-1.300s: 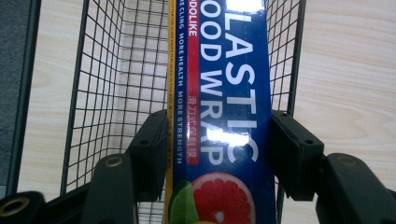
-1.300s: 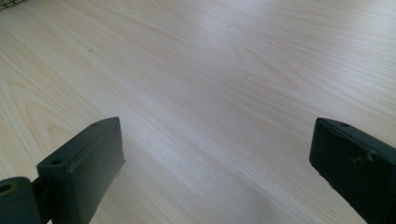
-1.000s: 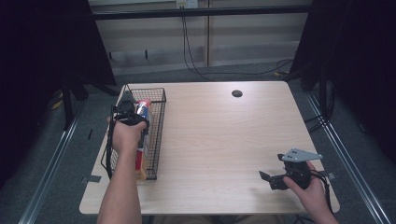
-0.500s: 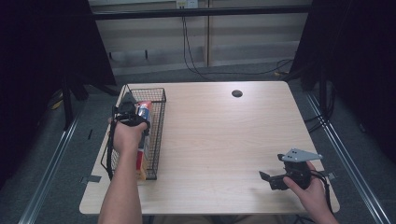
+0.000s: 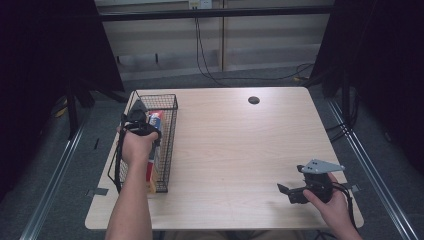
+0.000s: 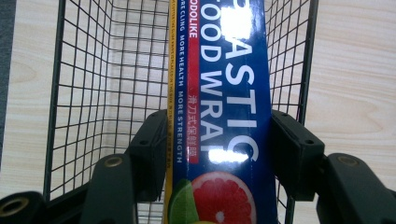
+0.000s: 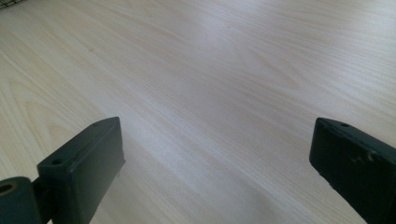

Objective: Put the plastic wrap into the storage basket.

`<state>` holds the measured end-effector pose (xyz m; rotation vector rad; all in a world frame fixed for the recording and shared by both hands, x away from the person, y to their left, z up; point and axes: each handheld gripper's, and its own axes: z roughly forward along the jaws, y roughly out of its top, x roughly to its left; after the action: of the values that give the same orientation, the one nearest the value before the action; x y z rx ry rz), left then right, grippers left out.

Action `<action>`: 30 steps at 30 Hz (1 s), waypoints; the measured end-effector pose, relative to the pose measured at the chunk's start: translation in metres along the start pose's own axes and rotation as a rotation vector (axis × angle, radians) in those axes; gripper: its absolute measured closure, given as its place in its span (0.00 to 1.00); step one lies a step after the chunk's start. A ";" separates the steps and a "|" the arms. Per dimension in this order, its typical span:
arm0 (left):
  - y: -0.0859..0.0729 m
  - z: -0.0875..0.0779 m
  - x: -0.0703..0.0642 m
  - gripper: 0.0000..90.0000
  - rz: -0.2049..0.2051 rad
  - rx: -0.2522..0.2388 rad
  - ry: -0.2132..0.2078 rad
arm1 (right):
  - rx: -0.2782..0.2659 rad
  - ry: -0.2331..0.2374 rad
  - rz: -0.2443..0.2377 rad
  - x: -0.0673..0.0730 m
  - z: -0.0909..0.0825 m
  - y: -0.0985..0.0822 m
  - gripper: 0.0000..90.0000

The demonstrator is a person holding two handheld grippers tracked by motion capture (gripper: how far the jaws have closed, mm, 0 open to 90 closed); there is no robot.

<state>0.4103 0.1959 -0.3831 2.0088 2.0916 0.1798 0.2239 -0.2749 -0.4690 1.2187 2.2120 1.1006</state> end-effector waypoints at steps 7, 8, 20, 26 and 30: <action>0.000 0.002 0.000 0.48 0.014 0.004 0.005 | 0.003 0.002 0.006 0.001 0.000 0.000 0.03; -0.001 0.002 0.000 0.48 0.005 0.004 0.001 | 0.003 0.002 0.006 0.001 0.000 0.000 0.03; -0.001 0.004 -0.002 0.48 0.016 0.006 0.004 | 0.007 0.002 0.005 0.001 0.000 0.000 0.03; -0.001 0.004 -0.003 0.47 0.022 0.007 0.012 | 0.006 0.003 0.004 0.001 0.000 0.000 0.03; -0.001 0.004 -0.004 0.46 0.032 0.008 0.015 | 0.004 0.002 -0.001 0.001 0.000 0.000 0.03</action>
<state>0.4106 0.1917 -0.3870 2.0527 2.0740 0.1931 0.2238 -0.2741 -0.4692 1.2179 2.2172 1.0979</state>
